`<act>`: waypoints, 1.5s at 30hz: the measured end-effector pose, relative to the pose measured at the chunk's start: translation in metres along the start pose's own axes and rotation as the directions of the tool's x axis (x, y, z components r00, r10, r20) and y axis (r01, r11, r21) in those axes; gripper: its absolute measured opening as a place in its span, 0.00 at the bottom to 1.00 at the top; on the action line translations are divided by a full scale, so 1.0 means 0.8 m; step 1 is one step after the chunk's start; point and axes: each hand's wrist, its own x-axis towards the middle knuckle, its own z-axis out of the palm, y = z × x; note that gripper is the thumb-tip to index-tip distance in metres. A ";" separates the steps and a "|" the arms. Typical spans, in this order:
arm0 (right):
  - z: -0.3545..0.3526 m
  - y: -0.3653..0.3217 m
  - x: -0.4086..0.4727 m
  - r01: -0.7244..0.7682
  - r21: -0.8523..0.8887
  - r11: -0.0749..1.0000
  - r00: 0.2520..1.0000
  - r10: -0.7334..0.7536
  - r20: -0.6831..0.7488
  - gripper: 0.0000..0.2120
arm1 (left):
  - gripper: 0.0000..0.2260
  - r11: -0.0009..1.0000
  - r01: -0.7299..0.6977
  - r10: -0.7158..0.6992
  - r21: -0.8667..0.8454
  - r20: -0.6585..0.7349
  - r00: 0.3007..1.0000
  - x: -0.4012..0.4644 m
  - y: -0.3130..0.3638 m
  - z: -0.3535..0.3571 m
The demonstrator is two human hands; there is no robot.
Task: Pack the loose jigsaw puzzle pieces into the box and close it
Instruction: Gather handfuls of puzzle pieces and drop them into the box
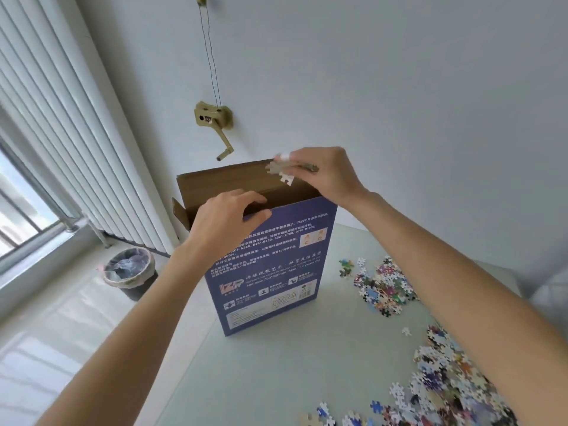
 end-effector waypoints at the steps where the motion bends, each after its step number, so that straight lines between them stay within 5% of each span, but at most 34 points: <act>1: 0.006 0.002 -0.001 0.070 -0.007 0.998 0.996 -0.070 0.059 0.11 | 0.13 1.000 -0.012 0.012 0.008 -0.011 1.000 -0.002 -0.001 -0.001; 4: 0.018 0.009 0.000 0.117 0.013 0.993 0.973 -0.117 0.200 0.12 | 0.09 0.999 -0.037 0.038 0.014 -0.070 0.997 -0.006 -0.005 -0.001; 18: 0.023 0.003 0.014 -0.108 -0.137 0.985 0.858 0.161 0.488 0.12 | 0.06 0.998 -0.055 0.055 0.000 -0.159 0.986 -0.010 -0.006 0.003; 24: 0.019 -0.011 0.003 -0.106 -0.152 0.983 0.924 0.154 0.350 0.06 | 0.09 0.998 -0.069 0.070 0.012 -0.217 0.974 -0.012 -0.002 0.005; 28: 0.015 -0.033 -0.036 -0.077 -0.155 0.985 0.984 0.100 0.151 0.11 | 0.10 0.989 -0.136 0.150 0.066 -0.336 0.930 -0.026 0.007 0.005; 32: 0.026 -0.054 -0.134 -0.167 -0.103 0.981 0.986 0.164 -0.039 0.13 | 0.09 0.957 -0.275 0.210 -0.089 -0.442 0.872 -0.072 0.022 0.036; 36: 0.055 -0.059 -0.265 -0.435 0.037 0.900 0.900 0.433 0.045 0.13 | 0.10 0.939 -0.146 0.062 -0.312 -0.264 0.963 -0.155 0.028 0.111; 39: 0.074 -0.062 -0.352 -0.626 -0.056 0.778 0.738 0.614 0.279 0.18 | 0.13 0.916 0.063 -0.052 -0.395 0.039 0.998 -0.218 0.026 0.170; 42: 0.088 -0.067 -0.420 -0.676 -0.260 0.689 0.524 0.698 0.488 0.24 | 0.19 0.884 0.248 -0.104 -0.397 0.350 0.931 -0.275 0.025 0.216; 45: 0.102 -0.069 -0.474 -0.647 -0.431 0.630 0.374 0.754 0.541 0.31 | 0.28 0.892 0.353 -0.122 -0.284 0.599 0.791 -0.321 0.024 0.245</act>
